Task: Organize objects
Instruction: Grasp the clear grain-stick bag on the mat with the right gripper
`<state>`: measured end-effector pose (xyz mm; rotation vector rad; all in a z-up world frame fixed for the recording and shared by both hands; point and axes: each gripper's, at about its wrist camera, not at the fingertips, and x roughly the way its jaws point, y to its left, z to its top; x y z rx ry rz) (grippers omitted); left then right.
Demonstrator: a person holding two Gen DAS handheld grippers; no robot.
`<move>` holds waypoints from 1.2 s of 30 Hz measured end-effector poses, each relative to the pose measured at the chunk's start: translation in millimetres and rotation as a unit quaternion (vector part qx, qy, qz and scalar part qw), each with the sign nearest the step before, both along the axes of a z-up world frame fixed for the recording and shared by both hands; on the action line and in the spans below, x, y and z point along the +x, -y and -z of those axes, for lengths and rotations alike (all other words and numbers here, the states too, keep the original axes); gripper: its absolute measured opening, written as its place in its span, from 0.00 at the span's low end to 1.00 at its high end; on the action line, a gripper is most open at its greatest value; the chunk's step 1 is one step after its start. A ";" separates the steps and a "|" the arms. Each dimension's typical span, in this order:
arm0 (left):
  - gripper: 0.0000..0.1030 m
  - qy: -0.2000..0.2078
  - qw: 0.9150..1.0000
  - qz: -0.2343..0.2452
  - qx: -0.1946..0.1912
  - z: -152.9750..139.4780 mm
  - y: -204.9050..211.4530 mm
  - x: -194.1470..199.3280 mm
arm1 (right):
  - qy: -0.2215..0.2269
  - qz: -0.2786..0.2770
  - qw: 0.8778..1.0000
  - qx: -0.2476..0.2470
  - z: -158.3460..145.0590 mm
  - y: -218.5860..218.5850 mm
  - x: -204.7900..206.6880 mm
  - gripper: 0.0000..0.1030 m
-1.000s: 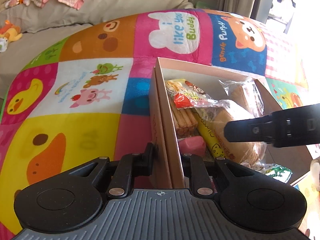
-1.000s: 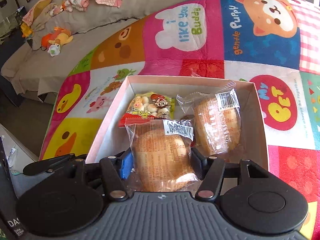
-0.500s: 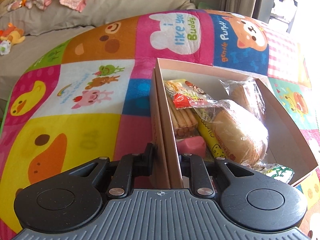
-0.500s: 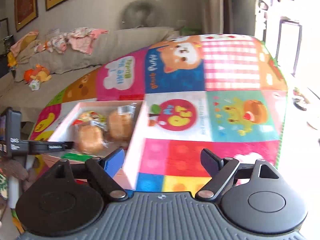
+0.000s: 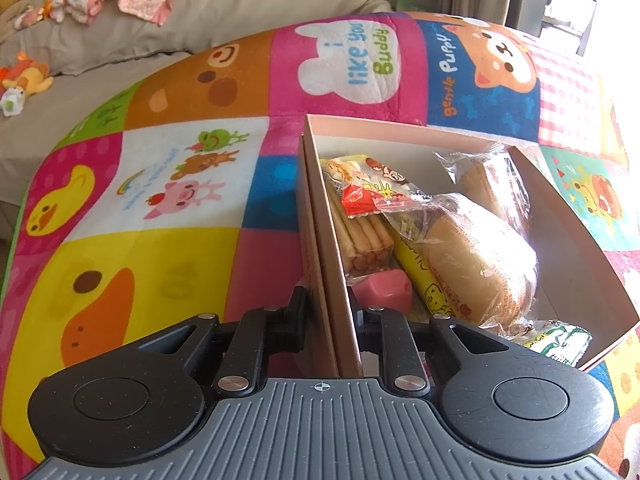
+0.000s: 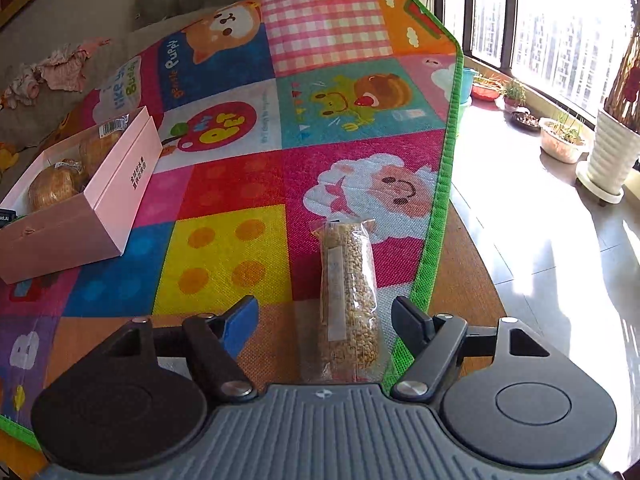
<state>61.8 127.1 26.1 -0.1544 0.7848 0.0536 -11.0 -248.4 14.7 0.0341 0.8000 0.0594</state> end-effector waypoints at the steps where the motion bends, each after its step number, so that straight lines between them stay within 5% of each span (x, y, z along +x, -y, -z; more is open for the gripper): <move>1: 0.20 0.000 1.000 -0.001 0.000 0.0 0.4 0.0 | 0.002 -0.005 1.000 -0.006 -0.5 -4.9 -0.3 0.59; 5: 0.20 0.000 1.000 -0.002 0.000 0.1 0.7 -0.7 | -0.003 -0.034 0.999 0.017 -5.2 -15.6 -6.4 0.37; 12: 0.20 0.002 1.000 -0.001 -0.001 0.3 0.3 -1.7 | -0.008 -0.075 0.997 0.019 -9.5 -35.3 -23.7 0.35; 30: 0.20 0.005 1.000 -0.002 -0.004 0.8 0.1 -2.1 | -0.009 -0.065 0.998 0.002 -5.0 -41.2 -5.5 0.41; 36: 0.20 0.004 1.000 -0.002 -0.008 1.0 0.4 -1.6 | -0.023 -0.088 0.996 0.002 -9.9 -50.0 -17.6 0.30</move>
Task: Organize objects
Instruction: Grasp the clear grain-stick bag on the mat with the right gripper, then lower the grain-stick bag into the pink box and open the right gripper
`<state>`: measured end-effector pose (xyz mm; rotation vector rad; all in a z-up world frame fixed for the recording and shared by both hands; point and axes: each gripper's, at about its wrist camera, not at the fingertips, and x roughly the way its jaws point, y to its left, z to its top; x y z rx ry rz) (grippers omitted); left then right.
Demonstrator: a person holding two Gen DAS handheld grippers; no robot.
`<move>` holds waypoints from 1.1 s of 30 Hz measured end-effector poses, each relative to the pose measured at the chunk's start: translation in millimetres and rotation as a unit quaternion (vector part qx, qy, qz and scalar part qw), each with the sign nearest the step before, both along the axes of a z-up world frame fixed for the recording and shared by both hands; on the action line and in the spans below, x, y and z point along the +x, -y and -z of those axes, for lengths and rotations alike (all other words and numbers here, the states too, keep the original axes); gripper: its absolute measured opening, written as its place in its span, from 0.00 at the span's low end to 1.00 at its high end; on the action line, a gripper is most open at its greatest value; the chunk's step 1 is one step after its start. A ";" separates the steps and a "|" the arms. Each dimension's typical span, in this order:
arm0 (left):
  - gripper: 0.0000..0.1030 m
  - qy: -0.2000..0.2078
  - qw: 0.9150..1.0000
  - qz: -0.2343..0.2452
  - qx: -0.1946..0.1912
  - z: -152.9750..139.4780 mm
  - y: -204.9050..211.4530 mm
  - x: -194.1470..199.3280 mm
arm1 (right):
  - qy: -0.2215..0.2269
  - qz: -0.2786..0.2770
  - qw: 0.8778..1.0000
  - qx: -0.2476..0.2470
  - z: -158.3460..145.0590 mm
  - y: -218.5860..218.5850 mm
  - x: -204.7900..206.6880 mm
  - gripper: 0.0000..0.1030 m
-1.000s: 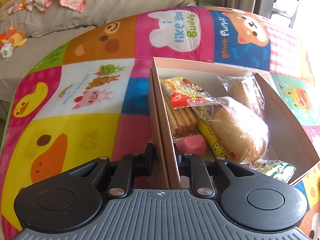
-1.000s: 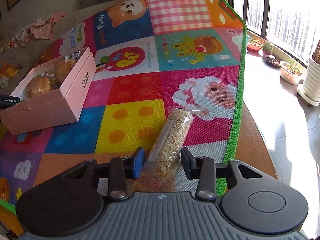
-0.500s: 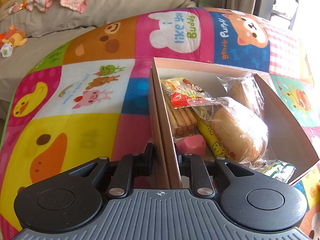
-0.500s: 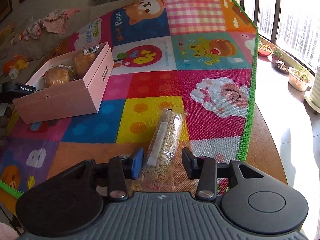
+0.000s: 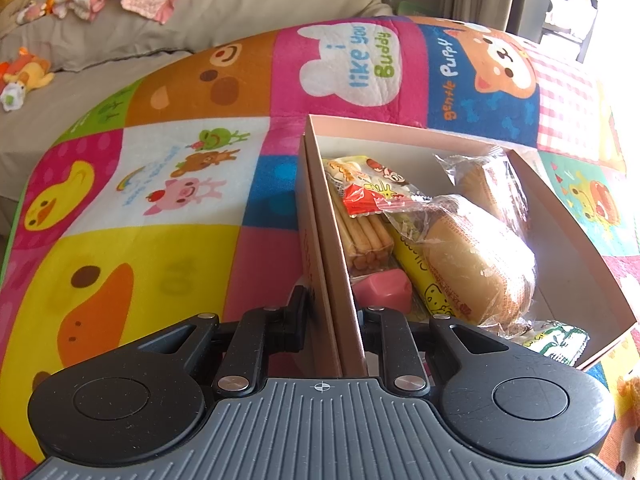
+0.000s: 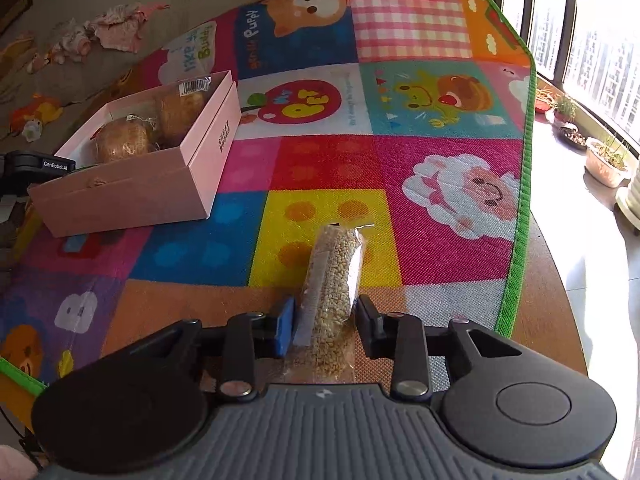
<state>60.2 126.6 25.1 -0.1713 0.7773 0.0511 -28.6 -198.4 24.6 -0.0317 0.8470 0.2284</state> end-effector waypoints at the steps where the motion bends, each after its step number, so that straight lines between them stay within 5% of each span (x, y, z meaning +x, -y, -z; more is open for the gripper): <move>1: 0.20 0.000 1.000 0.000 -0.002 0.2 -0.2 -0.1 | -0.002 -0.006 1.000 0.001 -1.5 -1.5 -3.1 0.30; 8: 0.20 0.000 1.000 -0.001 -0.005 0.7 -0.7 -0.4 | -0.011 -0.058 0.998 0.013 -27.6 -17.5 -24.7 0.29; 21: 0.20 0.003 1.000 0.000 -0.009 0.5 -1.4 -0.7 | 0.130 -0.117 0.985 -0.006 -144.9 -75.2 0.2 0.29; 33: 0.20 0.014 1.000 0.005 -0.015 3.2 -4.0 -3.5 | 0.077 -0.103 0.992 -0.009 -111.3 -140.1 90.9 0.29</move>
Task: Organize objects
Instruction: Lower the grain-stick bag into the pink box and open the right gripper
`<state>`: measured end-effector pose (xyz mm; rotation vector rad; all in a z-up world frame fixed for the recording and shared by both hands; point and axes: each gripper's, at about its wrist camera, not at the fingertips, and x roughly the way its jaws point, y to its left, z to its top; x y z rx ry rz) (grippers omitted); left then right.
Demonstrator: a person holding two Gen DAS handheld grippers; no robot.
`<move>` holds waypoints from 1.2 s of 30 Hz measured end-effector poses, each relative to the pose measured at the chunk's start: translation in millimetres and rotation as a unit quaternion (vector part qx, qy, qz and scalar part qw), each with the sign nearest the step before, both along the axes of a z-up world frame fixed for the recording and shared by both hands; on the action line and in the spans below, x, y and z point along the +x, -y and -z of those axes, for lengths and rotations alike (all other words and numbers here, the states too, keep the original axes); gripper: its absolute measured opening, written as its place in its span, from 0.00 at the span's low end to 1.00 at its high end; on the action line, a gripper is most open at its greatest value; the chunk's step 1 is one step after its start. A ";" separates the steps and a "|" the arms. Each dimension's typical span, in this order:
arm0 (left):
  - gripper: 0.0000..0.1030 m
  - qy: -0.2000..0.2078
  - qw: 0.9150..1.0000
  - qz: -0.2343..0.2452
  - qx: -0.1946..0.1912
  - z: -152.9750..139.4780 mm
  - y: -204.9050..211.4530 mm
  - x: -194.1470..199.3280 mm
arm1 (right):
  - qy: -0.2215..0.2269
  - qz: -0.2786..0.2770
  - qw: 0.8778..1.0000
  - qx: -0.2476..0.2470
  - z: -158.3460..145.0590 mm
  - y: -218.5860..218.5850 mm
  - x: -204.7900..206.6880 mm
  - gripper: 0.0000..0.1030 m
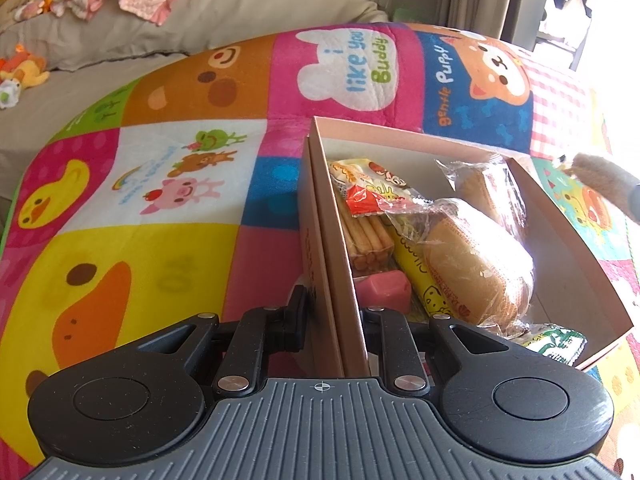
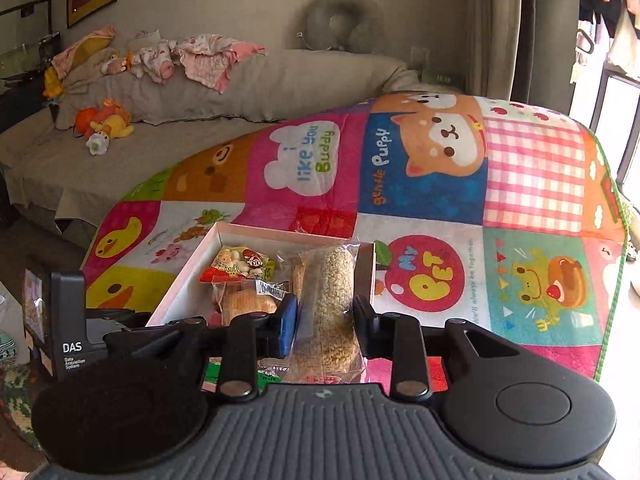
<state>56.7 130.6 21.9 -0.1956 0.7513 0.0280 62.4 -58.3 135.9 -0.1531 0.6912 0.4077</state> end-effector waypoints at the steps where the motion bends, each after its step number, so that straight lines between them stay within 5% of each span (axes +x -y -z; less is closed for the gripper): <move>1: 0.20 0.001 1.000 0.000 -0.001 -0.2 -0.5 -0.2 | -0.007 0.005 1.000 -0.002 6.8 -4.1 7.8 0.29; 14: 0.20 0.004 1.000 0.004 -0.008 0.6 -4.5 -0.9 | -0.075 0.025 0.997 0.023 50.5 -8.1 47.7 0.30; 22: 0.20 0.005 1.000 0.007 -0.004 0.8 -4.1 -2.4 | -0.049 0.012 0.999 0.005 47.1 -1.9 25.1 0.38; 28: 0.19 0.003 1.000 0.004 -0.006 0.8 -4.5 -3.5 | 0.014 -0.018 0.999 -0.035 41.5 22.5 -17.3 0.60; 36: 0.17 -0.034 0.999 0.014 -0.003 -1.4 19.7 27.8 | -0.003 -0.021 0.998 -0.052 78.9 55.9 -38.7 0.60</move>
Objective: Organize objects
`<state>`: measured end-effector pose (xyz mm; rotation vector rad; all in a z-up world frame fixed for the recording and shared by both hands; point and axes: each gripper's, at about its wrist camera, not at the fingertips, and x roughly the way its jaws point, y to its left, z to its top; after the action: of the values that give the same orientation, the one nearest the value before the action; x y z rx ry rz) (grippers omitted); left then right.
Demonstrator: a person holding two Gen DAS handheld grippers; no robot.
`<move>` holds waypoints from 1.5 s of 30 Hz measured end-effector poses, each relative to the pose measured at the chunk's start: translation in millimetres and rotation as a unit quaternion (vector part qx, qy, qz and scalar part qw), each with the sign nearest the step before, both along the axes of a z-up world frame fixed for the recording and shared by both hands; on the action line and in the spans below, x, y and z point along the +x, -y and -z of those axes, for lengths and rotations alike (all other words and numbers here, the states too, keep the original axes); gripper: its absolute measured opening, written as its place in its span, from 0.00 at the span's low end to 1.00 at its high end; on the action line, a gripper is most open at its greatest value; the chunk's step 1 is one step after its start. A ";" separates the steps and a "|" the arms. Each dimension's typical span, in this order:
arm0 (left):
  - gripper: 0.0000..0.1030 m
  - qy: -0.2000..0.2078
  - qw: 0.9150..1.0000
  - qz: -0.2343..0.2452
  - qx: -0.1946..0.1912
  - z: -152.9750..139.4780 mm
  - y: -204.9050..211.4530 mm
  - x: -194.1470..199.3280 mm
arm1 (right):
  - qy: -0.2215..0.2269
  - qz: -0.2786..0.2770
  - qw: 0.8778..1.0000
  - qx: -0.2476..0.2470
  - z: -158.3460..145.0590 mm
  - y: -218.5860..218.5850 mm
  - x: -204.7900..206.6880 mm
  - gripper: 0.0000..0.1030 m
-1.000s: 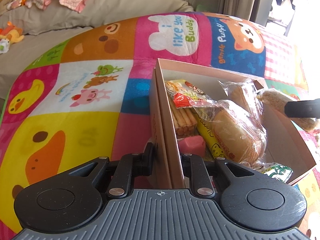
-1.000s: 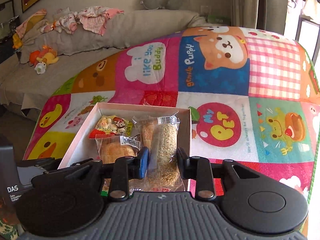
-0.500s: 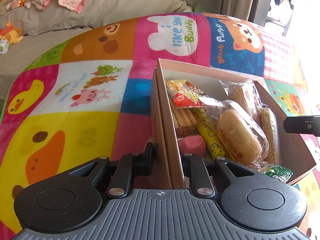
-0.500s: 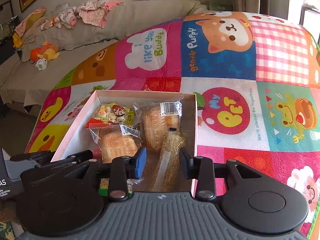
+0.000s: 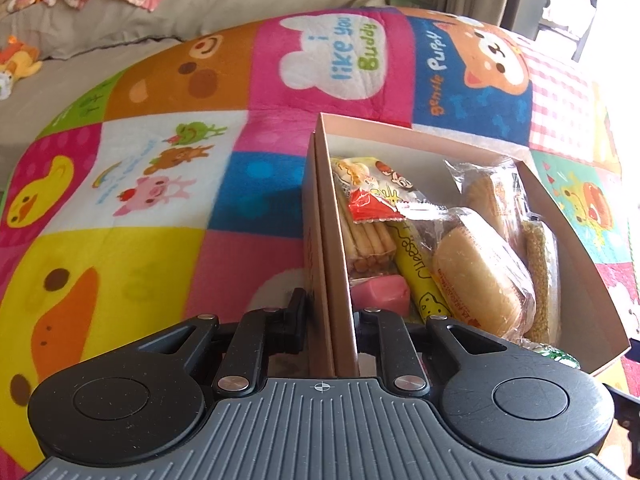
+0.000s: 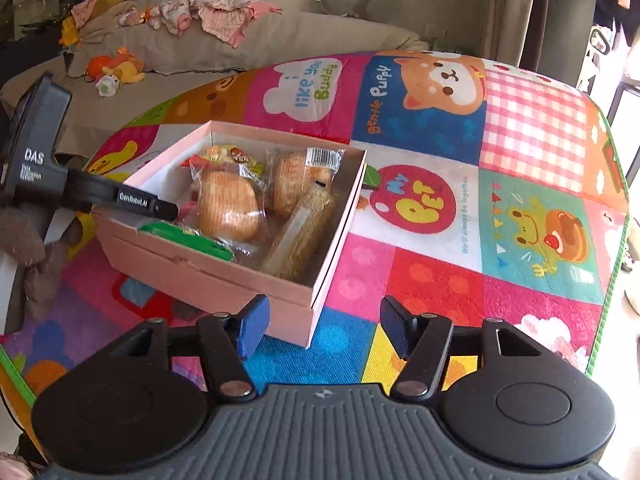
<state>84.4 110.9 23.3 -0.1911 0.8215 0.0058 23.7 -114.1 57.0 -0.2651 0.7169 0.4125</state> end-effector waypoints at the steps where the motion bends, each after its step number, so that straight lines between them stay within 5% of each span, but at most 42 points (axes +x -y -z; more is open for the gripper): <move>1: 0.17 -0.002 1.000 0.014 0.002 0.5 8.4 10.0 | -0.004 0.014 1.000 0.002 5.8 3.8 6.2 0.60; 5: 0.19 -0.003 0.998 0.058 0.009 6.4 31.0 61.7 | -0.020 0.075 0.996 0.034 17.9 25.1 43.3 0.60; 10: 0.38 0.035 0.991 0.065 0.109 13.9 41.5 103.7 | -0.025 0.120 0.990 0.069 21.4 46.1 90.7 0.60; 14: 0.37 0.038 0.995 0.037 0.085 14.9 28.1 111.6 | -0.008 0.124 0.990 0.069 25.0 47.9 100.8 0.69; 16: 0.35 0.041 0.997 0.025 0.064 5.6 23.7 99.8 | 0.002 0.133 0.989 0.068 26.6 50.6 95.5 0.75; 20: 0.38 0.111 0.992 0.003 0.062 -25.1 22.5 40.2 | 0.004 0.134 0.987 0.086 26.9 63.6 63.1 1.00; 24: 0.36 0.162 0.985 -0.022 0.046 -33.4 28.1 -39.9 | -0.012 0.122 0.990 0.074 36.5 63.0 27.3 1.00; 28: 0.36 0.110 0.992 0.021 0.051 -2.8 53.8 -94.3 | -0.023 0.099 0.993 0.055 50.7 54.2 1.7 1.00; 30: 0.37 0.075 0.995 0.038 0.055 15.2 66.6 -102.8 | -0.023 0.098 0.994 0.048 53.0 48.7 -4.4 1.00; 36: 0.39 0.096 0.990 0.019 0.102 24.7 87.9 -106.3 | -0.006 0.120 0.992 0.050 57.8 45.0 -2.3 1.00; 45: 0.39 0.097 0.991 0.025 0.089 26.2 84.6 -103.8 | 0.008 0.143 0.988 0.055 60.7 38.2 8.6 1.00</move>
<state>-19.3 26.3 -2.9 -0.0018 0.6282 0.0134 32.3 -152.3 -3.7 -0.0596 0.7012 0.1741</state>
